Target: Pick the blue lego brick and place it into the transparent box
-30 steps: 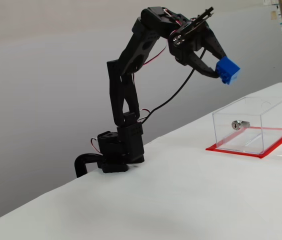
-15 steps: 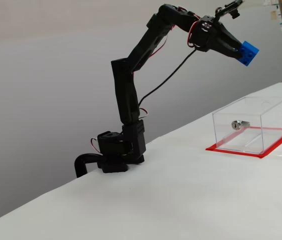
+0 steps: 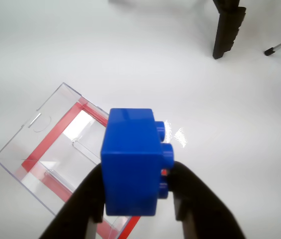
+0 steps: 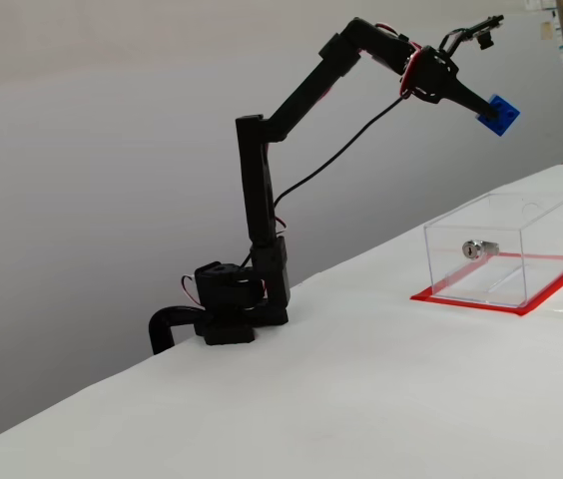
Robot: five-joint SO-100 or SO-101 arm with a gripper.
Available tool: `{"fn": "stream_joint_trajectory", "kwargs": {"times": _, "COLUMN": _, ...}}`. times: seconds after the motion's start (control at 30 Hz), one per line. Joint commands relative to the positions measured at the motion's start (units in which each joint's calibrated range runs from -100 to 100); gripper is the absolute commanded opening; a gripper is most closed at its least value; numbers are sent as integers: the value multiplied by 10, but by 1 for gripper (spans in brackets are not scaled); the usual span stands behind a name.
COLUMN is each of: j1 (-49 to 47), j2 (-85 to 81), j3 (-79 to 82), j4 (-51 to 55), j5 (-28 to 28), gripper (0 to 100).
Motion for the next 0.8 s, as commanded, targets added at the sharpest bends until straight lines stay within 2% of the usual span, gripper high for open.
{"fn": "stream_joint_trajectory", "kwargs": {"times": 0.0, "j1": -35, "j2": 17, "j3": -5, "j4": -22, "j5": 2, "gripper": 10}}
{"fn": "stream_joint_trajectory", "kwargs": {"times": 0.37, "j1": -99, "j2": 96, "j3": -4, "j4": -15, "j5": 4, "gripper": 10}}
{"fn": "stream_joint_trajectory", "kwargs": {"times": 0.77, "j1": -114, "j2": 113, "j3": -4, "j4": -16, "j5": 0, "gripper": 10}}
